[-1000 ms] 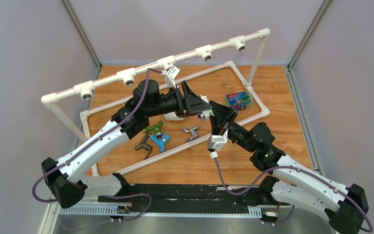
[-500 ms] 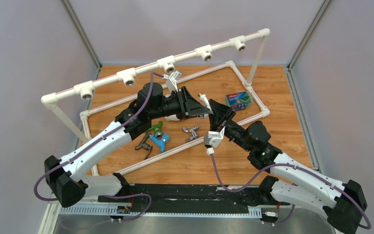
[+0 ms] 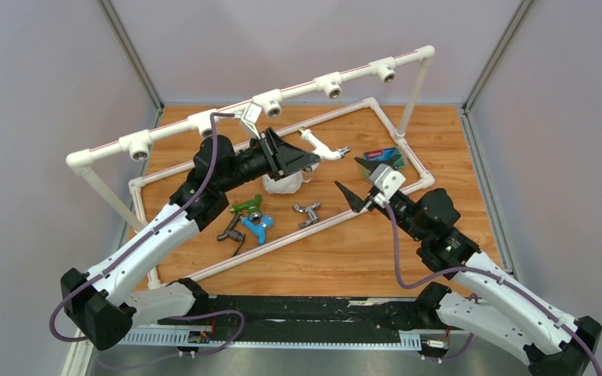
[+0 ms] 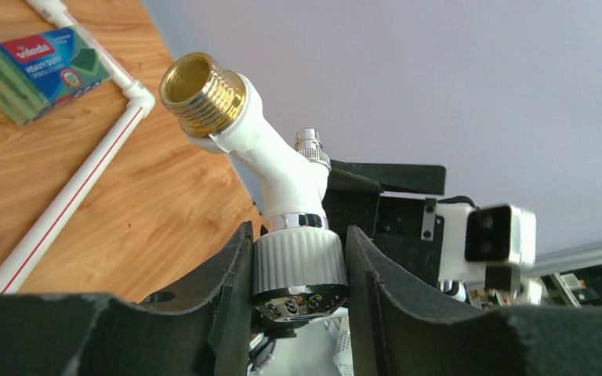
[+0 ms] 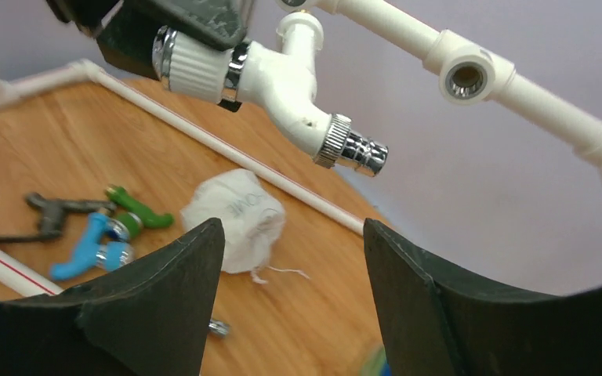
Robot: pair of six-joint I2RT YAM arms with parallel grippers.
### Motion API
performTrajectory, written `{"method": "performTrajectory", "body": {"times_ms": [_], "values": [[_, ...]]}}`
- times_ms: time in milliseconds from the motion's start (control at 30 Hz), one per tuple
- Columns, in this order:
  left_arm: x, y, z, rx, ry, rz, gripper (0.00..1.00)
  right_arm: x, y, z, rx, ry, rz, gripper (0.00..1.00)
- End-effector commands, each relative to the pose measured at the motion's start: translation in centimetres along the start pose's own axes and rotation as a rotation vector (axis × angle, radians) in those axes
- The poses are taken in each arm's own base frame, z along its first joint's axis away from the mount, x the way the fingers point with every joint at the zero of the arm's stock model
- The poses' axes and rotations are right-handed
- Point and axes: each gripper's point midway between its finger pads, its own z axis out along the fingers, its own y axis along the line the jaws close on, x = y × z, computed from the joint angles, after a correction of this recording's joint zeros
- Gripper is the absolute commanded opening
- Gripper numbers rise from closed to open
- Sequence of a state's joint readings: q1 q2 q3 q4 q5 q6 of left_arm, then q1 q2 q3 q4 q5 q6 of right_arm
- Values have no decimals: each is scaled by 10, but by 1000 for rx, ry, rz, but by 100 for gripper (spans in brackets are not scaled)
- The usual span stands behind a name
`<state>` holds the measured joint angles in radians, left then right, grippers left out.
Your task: Install the water faucets
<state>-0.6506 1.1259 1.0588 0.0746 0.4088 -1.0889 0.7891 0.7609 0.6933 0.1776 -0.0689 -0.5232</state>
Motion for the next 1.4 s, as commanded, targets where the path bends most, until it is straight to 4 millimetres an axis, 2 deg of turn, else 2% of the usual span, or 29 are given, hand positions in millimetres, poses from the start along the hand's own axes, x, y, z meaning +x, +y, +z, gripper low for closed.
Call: {"method": "performTrajectory", "body": {"times_ms": [0, 67, 200, 333, 400, 500, 767, 933, 1200, 1267, 1367], "values": [[-15, -33, -9, 135, -82, 78, 0, -37, 1, -3, 17, -50, 595, 70], [-13, -31, -9, 139, -87, 68, 0, -52, -9, -1, 72, -77, 775, 70], [-11, -30, -8, 151, -82, 65, 0, -60, -31, 2, 215, -139, 1092, 66], [-11, -33, -8, 170, -82, 64, 0, -62, -42, 3, 295, -203, 1311, 62], [-11, -36, -9, 185, -87, 67, 0, -56, -43, 6, 324, -213, 1415, 60], [-10, -42, -8, 214, -79, 68, 0, -56, -45, 9, 324, -260, 1476, 58], [0, -47, 3, 237, -42, 69, 0, -64, -29, 25, 202, -288, 1607, 54], [5, -50, 6, 247, -33, 76, 0, -63, -23, 28, 166, -306, 1679, 46], [8, -53, 9, 259, -23, 108, 0, -62, -18, 31, 129, -294, 1757, 41], [8, -52, 9, 257, -22, 119, 0, -62, -17, 32, 119, -293, 1765, 37], [9, -51, 8, 246, -22, 153, 0, -62, -20, 30, 126, -298, 1751, 19]]}}
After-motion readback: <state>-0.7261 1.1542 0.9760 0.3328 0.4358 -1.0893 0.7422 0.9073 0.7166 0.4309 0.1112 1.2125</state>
